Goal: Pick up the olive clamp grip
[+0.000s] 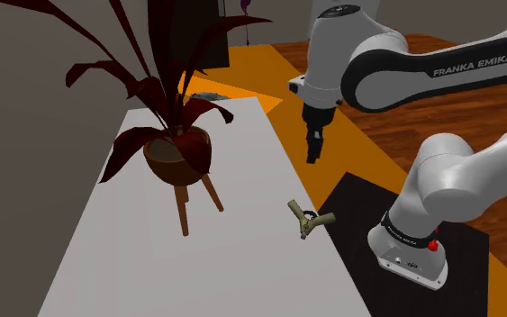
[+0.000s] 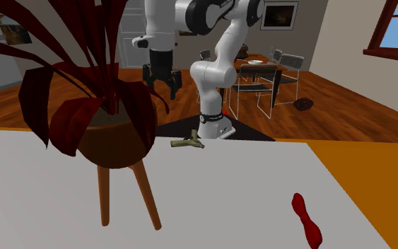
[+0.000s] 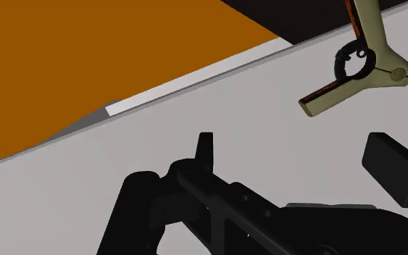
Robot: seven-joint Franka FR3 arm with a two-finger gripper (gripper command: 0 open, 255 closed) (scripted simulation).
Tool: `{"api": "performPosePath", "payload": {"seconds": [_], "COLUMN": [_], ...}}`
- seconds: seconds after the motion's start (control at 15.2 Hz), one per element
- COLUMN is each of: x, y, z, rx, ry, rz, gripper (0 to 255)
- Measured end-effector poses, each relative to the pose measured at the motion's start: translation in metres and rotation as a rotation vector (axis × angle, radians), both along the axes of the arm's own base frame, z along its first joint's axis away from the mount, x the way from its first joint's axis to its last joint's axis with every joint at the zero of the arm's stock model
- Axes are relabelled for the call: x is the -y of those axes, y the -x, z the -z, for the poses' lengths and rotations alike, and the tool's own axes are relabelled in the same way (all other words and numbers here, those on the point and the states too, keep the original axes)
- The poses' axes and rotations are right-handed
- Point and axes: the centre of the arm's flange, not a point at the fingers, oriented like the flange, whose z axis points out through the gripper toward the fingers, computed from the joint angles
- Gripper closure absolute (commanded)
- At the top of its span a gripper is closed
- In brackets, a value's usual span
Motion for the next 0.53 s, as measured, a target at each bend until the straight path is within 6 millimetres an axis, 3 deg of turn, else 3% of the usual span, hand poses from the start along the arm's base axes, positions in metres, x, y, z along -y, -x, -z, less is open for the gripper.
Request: {"api": "performPosePath", "payload": {"seconds": [0.53], "x": [-0.037], "y": [0.033], "z": [0.083], "rx": [-0.097], "ry": [-0.019], "rz": [-0.158], "gripper": [0]}}
